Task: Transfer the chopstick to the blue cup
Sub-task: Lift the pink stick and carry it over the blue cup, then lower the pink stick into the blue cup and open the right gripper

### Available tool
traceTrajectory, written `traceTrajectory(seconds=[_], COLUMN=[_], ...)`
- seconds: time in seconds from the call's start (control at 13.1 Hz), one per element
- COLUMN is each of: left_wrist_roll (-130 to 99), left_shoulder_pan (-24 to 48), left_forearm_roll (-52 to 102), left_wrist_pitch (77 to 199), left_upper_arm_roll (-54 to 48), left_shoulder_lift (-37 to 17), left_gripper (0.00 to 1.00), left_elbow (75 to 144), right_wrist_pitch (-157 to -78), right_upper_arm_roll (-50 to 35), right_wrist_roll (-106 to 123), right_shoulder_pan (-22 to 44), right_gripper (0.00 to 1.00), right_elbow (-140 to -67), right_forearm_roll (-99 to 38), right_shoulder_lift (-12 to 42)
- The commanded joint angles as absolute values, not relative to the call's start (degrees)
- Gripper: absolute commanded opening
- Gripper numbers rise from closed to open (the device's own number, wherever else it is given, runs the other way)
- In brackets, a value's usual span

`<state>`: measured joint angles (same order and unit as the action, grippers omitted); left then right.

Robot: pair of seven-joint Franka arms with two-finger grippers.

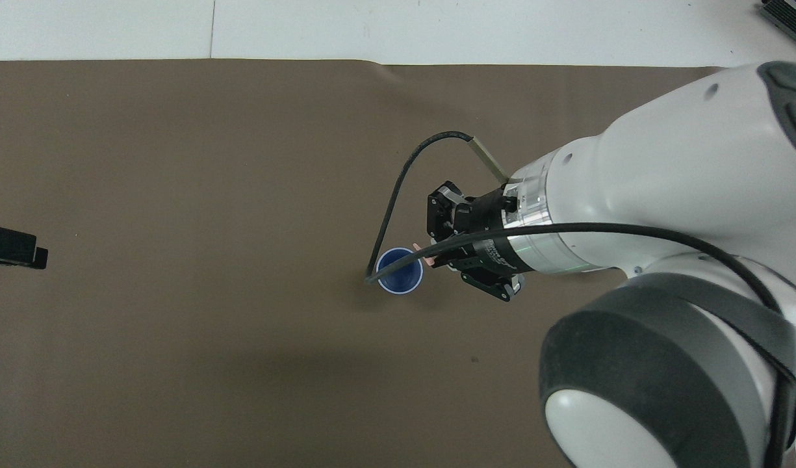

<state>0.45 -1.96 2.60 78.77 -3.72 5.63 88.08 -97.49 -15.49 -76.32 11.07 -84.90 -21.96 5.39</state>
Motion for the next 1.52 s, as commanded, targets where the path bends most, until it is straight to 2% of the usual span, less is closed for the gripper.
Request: traceTrajectory(seconds=[0.0,0.38,0.61,1.22,1.45], left_wrist_roll=[0.7,0.7,0.7,0.7,0.7], left_shoulder_pan=[-2.6,-2.5,-2.5,-2.5,-2.5], left_forearm_roll=[3.2,3.1,3.1,3.1,3.1], left_wrist_pitch=[77.8,77.8,77.8,77.8,77.8], left_upper_arm_roll=[-3.4,-3.5,-3.5,-3.5,-3.5], left_shoulder_lift=[6.2,6.2,6.2,6.2,6.2], left_gripper=[1.0,1.0,1.0,1.0,1.0], left_elbow=[88.0,88.0,88.0,88.0,88.0], right_wrist_pitch=[-98.8,-100.4,-100.4,-100.3,-100.3], right_upper_arm_roll=[-15.6,-15.5,-15.5,-15.5,-15.5], right_wrist_roll=[-78.3,-77.3,-77.2,-76.6,-76.5], right_shoulder_pan=[12.3,13.8,13.7,13.4,13.4], right_gripper=[0.0,0.0,0.0,0.17,0.18], right_elbow=[-85.2,-91.3,-92.4,-92.0,-91.9], right_forearm_roll=[-25.0,-23.9,-23.0,-22.9,-22.9], right_shoulder_lift=[7.4,7.1,6.6,6.8,6.9])
